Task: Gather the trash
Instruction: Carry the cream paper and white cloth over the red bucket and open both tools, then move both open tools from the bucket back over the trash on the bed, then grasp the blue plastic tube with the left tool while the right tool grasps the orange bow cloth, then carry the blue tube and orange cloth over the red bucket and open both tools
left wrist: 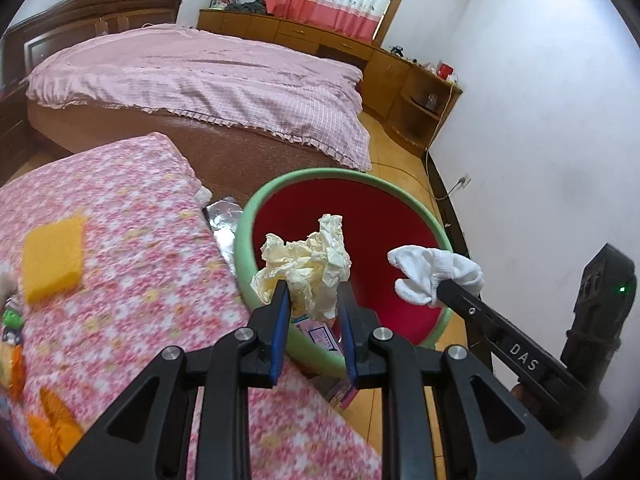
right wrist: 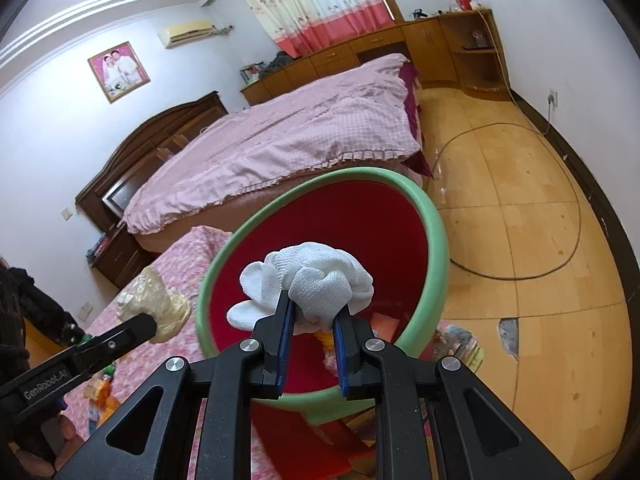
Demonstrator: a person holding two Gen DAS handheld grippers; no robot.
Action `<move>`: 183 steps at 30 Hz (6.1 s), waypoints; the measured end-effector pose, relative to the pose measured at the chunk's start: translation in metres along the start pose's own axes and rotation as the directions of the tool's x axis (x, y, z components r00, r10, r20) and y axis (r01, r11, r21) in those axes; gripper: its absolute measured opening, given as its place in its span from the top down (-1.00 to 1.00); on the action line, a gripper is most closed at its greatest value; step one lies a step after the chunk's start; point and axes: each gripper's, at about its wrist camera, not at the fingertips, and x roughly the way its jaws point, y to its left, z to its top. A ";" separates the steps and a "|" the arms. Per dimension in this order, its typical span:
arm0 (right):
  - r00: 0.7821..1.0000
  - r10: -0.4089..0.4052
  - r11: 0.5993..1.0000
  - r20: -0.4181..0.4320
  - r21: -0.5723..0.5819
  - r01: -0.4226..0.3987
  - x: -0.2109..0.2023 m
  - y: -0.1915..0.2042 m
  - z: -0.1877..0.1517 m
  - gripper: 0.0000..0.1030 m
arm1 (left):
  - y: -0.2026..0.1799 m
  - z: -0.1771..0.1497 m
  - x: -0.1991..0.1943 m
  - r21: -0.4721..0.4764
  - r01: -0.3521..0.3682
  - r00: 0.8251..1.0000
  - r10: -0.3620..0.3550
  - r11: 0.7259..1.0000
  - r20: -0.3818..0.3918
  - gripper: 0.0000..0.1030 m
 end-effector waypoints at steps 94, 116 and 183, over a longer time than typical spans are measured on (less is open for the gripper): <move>0.986 0.049 0.991 -0.157 -0.112 -0.067 -0.013 0.128 -0.086 -0.16 | 0.201 -0.117 -0.129 -0.346 -0.376 0.925 0.370 0.860 -0.086 0.16; 0.973 -0.004 0.973 -0.229 -0.225 -0.048 0.003 0.154 -0.103 -0.32 | 0.214 -0.125 -0.146 -0.392 -0.346 0.932 0.359 0.853 -0.042 0.73; 0.969 0.228 0.956 -0.090 -0.169 -0.241 -0.052 0.171 -0.102 0.65 | 0.135 -0.101 -0.217 -0.213 -0.272 0.938 0.308 0.938 0.156 0.73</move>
